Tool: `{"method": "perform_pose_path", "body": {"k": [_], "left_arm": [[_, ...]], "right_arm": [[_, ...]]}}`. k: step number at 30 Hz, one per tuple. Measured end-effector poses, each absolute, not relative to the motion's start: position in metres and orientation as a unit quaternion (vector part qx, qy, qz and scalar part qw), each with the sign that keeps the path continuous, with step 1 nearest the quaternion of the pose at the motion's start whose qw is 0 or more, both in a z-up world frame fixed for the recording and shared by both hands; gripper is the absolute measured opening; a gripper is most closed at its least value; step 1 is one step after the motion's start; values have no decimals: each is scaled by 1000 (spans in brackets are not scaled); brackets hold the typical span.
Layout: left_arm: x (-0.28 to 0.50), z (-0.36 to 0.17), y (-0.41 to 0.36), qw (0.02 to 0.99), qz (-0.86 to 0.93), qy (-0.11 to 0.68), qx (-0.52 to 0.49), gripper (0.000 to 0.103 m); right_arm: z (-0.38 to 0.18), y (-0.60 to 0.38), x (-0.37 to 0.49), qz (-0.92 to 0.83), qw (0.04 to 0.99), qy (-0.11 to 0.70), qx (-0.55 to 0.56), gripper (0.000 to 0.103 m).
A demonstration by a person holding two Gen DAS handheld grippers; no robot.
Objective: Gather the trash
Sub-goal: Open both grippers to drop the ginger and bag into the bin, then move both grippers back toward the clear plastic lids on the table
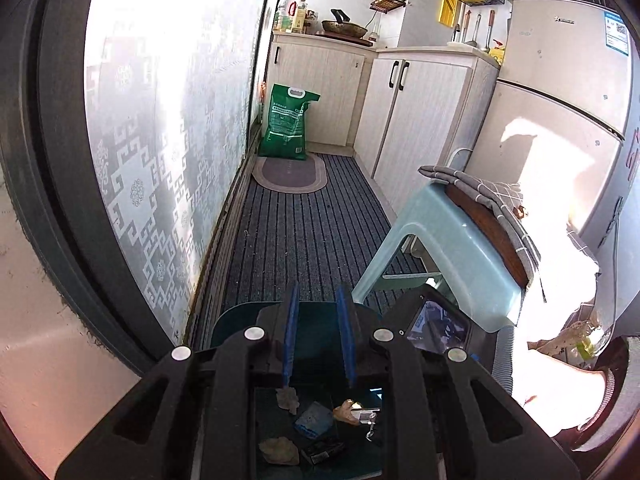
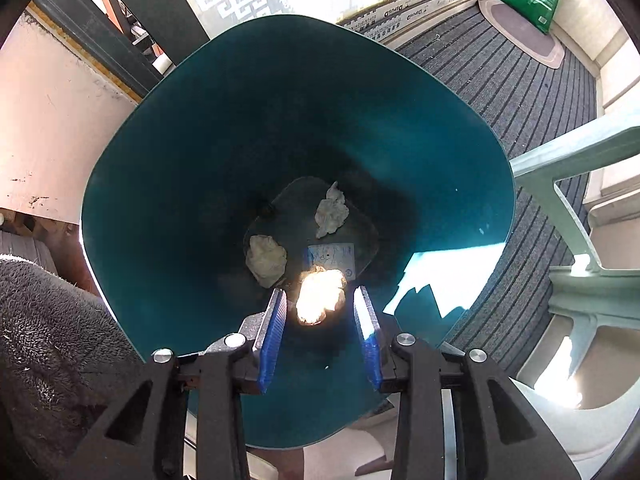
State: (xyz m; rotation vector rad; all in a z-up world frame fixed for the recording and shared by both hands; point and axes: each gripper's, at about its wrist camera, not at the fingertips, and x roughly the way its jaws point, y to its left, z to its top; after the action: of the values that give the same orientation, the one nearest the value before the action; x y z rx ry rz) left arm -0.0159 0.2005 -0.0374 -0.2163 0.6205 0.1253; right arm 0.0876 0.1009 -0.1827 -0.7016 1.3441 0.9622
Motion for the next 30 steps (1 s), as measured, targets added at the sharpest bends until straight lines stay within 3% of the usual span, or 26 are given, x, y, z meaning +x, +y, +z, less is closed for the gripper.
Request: {"method": "perform_pose_path", "body": {"k": [12,21,30], "left_arm": [[-17,-14,200,953,73,269,-117,22],[-17,9,190,962,73,237,-115,32],[-4,28,169,968,59,217,-115,33]], "right_arm": [[-145,90,80,455,657,533,-278,35],[-69,75,82,469,722,446,-246,35],[13,23,111,435,800,362,-200,35]]}}
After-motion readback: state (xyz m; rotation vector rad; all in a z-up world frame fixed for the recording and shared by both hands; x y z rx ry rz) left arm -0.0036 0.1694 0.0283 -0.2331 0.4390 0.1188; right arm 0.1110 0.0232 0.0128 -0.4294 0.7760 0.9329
